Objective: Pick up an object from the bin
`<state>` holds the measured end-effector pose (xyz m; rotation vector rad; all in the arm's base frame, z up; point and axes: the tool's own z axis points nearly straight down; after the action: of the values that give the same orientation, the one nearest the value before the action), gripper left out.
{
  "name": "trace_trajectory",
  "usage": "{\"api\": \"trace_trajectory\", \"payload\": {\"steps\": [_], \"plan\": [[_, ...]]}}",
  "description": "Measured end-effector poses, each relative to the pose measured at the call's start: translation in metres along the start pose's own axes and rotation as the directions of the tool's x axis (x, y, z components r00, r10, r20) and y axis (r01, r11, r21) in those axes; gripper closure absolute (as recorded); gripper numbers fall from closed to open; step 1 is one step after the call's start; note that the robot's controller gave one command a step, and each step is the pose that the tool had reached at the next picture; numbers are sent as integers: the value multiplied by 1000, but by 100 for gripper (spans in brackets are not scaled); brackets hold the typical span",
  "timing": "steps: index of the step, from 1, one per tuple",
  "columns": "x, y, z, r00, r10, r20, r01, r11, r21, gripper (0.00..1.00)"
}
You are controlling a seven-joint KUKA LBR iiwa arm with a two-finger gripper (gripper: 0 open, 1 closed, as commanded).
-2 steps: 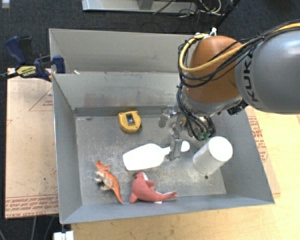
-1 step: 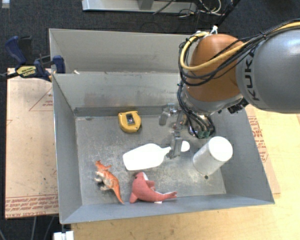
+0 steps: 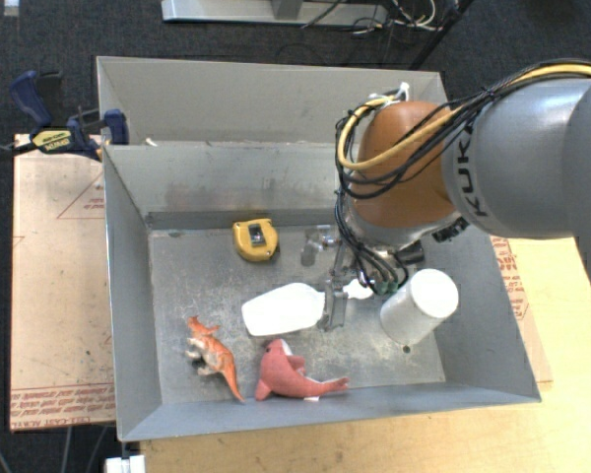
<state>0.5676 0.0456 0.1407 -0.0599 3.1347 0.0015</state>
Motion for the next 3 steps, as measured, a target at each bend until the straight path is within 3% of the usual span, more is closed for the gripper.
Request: {"api": "trace_trajectory", "payload": {"steps": [1, 2, 3], "plan": [[22, 2, 58, 996, -88, -2, 88, 996, -1, 0], [27, 11, 77, 1000, 26, -2, -26, 1000, -2, 0], [-21, 59, 68, 993, 121, 2, -121, 993, -3, 100]]}}
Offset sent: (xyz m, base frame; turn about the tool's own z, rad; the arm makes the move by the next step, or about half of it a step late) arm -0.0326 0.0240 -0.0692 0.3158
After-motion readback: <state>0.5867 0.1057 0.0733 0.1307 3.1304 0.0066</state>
